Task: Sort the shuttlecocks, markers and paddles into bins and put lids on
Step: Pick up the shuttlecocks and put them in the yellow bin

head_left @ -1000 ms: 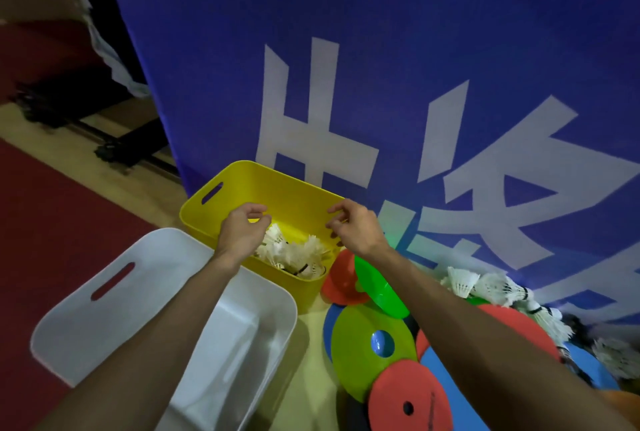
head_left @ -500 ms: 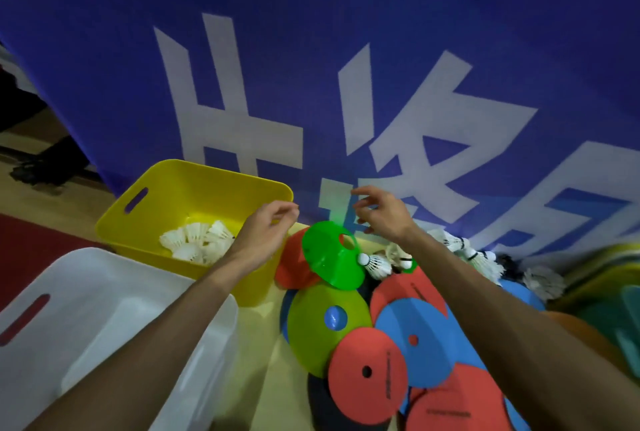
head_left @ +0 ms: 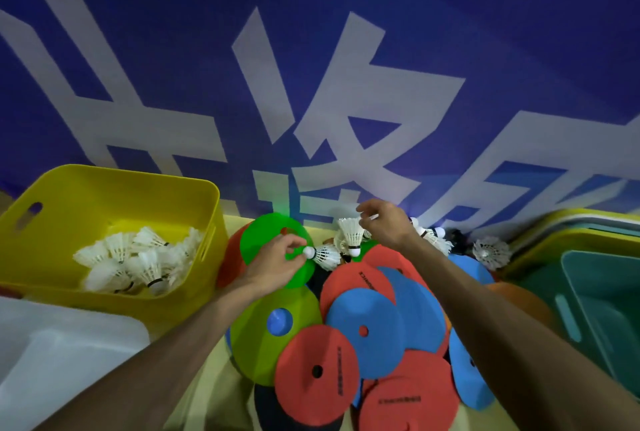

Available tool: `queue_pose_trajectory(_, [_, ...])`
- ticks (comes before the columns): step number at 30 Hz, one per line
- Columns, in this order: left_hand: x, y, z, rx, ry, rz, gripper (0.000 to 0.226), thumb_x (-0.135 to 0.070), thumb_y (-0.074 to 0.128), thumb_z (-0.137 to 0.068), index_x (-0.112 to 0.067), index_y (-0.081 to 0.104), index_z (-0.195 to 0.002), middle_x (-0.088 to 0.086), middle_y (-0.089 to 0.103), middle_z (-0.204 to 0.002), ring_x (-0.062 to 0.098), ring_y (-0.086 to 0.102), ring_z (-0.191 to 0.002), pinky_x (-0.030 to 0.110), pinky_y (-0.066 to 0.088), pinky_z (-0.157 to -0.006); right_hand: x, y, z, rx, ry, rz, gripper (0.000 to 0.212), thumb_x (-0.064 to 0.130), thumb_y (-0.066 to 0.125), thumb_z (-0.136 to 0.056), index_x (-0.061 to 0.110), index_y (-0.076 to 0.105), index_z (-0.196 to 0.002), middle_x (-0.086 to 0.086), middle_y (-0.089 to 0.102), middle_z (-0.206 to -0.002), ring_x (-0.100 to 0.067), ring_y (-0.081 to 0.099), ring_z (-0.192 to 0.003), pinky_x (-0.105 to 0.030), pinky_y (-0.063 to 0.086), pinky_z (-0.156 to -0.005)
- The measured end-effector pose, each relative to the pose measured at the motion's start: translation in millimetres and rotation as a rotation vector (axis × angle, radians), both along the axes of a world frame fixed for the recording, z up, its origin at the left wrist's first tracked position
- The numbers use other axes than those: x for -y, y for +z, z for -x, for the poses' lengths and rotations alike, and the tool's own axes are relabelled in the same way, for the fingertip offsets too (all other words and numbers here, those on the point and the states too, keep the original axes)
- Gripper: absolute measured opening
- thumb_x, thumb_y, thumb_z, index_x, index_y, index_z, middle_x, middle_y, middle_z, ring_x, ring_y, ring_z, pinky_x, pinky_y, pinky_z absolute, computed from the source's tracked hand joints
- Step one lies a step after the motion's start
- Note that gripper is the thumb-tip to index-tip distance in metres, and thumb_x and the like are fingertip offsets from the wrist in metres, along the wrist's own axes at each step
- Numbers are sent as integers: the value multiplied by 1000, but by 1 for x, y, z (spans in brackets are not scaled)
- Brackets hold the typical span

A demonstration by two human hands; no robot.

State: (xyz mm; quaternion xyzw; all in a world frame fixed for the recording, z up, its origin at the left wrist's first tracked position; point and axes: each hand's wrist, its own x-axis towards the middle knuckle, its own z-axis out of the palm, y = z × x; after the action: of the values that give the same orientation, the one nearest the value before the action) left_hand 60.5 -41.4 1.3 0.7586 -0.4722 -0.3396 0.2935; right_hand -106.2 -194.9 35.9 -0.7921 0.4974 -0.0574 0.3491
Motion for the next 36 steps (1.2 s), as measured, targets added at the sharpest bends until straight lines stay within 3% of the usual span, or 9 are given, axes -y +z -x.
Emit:
queue_pose_trajectory(2, [4,-12,2,23,-27,-33,29,-12,62,-88,-11,61,-117,6,59,-121,18,56,-113,18,38,-88,6,-10,1,-25,2,23,35,9,54,-88,12,62,-122,-4,65,-118,-21,59,-108,-22,39,-90])
queue_pose_trajectory(6, [18,-33,4,157,-63,-61,32,-14,65,-84,-16,63,-115,5,59,-117,21,55,-112,27,38,-97,15,-32,0,-65,11,9,39,6,52,-86,12,61,-124,-8,61,-127,-24,58,-109,-22,39,-89])
queue_pose_trajectory(11, [42,-55,12,298,-165,-111,41,-20,64,-84,-19,58,-124,4,55,-120,23,49,-116,33,36,-100,22,-55,1,-119,107,32,45,4,54,-81,15,58,-125,-10,48,-135,-26,47,-123,-35,38,-106])
queue_pose_trajectory(16, [62,-68,17,478,-274,-141,49,-23,62,-85,-23,49,-133,-1,50,-127,20,43,-124,34,28,-101,30,-63,3,-138,103,74,39,15,57,-86,17,57,-125,-8,56,-119,-25,55,-109,-36,46,-97])
queue_pose_trajectory(21, [72,-70,17,631,-370,-170,54,-9,58,-83,-21,43,-133,1,54,-126,20,48,-121,35,29,-97,29,-61,8,-117,120,167,18,26,60,-88,17,72,-97,-6,66,-101,-23,61,-93,-34,50,-78])
queue_pose_trajectory(25, [73,-68,11,592,-350,-137,57,4,57,-80,-19,43,-131,2,59,-123,21,54,-116,34,33,-93,27,-51,15,-75,57,196,16,29,62,-88,21,74,-95,-1,69,-98,-19,63,-88,-30,49,-73])
queue_pose_trajectory(28, [70,-61,4,514,-312,-150,54,2,61,-80,-19,48,-128,3,62,-123,24,58,-113,37,41,-95,23,-41,16,-44,15,196,15,28,62,-89,20,74,-94,1,72,-97,-18,65,-84,-36,53,-77])
queue_pose_trajectory(32, [64,-38,-7,274,-173,-136,48,-4,67,-79,-16,53,-124,5,65,-115,25,62,-100,32,49,-84,13,-26,12,-16,7,248,16,29,62,-88,18,73,-90,-2,71,-93,-20,65,-79,-39,53,-75])
queue_pose_trajectory(36, [52,-1,-19,37,7,-91,54,-9,73,-77,-13,50,-127,5,63,-112,20,60,-89,26,46,-77,-4,-4,-1,46,-16,288,16,26,62,-90,15,73,-94,-4,72,-96,-21,67,-80,-39,52,-79])
